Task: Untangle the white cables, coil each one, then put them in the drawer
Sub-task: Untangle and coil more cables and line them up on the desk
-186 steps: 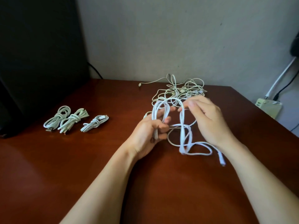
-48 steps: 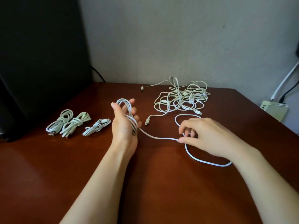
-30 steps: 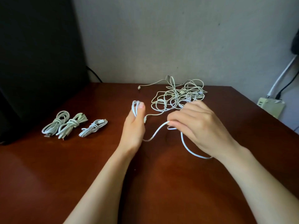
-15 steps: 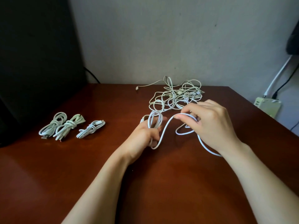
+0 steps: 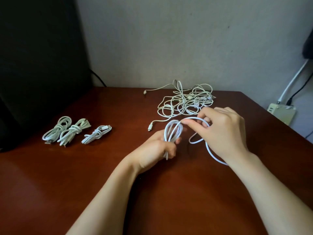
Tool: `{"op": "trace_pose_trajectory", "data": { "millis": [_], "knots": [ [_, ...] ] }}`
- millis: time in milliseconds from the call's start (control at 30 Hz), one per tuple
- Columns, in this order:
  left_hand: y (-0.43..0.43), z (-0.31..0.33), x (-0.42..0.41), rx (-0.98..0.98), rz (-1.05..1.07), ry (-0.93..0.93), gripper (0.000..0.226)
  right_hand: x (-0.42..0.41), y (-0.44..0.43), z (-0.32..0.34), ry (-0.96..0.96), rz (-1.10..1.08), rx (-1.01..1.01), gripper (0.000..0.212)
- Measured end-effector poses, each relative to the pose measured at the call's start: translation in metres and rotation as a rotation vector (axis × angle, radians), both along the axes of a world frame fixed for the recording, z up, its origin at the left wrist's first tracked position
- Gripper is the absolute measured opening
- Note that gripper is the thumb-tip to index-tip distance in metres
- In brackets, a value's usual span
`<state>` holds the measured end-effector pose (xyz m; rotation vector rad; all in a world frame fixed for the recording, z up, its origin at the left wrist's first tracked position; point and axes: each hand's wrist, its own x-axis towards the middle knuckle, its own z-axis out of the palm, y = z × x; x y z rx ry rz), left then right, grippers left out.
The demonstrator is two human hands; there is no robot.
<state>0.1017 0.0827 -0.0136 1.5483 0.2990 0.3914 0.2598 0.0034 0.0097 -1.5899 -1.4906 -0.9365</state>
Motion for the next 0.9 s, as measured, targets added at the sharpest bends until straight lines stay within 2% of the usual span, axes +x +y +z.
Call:
{"op": "trace_pose_trajectory", "data": {
  "millis": [67,133,267,400,533,633,767,900],
  "knots": [
    [-0.001,0.002,0.001,-0.177,0.020,-0.118,0.052,-0.001,0.000,0.001,0.020,-0.011,-0.061,0.048],
    [0.001,0.004,0.001,-0.348,0.040,-0.245,0.053,-0.002,-0.001,0.001,0.024,0.022,-0.167,0.039],
    [0.012,0.008,-0.002,-0.616,-0.042,-0.435,0.070,-0.008,-0.003,0.001,0.112,0.084,-0.536,0.019],
    [0.015,0.009,-0.007,-0.718,-0.100,-0.548,0.075,-0.003,-0.002,-0.006,0.151,-0.039,-0.711,0.029],
    [0.019,0.010,-0.014,-0.788,-0.099,-0.681,0.070,0.015,0.000,-0.010,0.100,-0.376,-0.734,0.041],
    [0.021,0.010,-0.016,-0.808,-0.084,-0.730,0.071,0.033,-0.004,-0.010,0.189,-0.583,-0.706,0.040],
    [0.021,0.010,-0.017,-0.808,-0.071,-0.748,0.072,0.055,-0.012,-0.010,0.329,-0.674,-0.673,0.046],
    [0.019,0.010,-0.017,-0.801,-0.069,-0.714,0.075,0.051,-0.010,-0.009,0.219,-0.602,-0.596,0.041]
  ]
}}
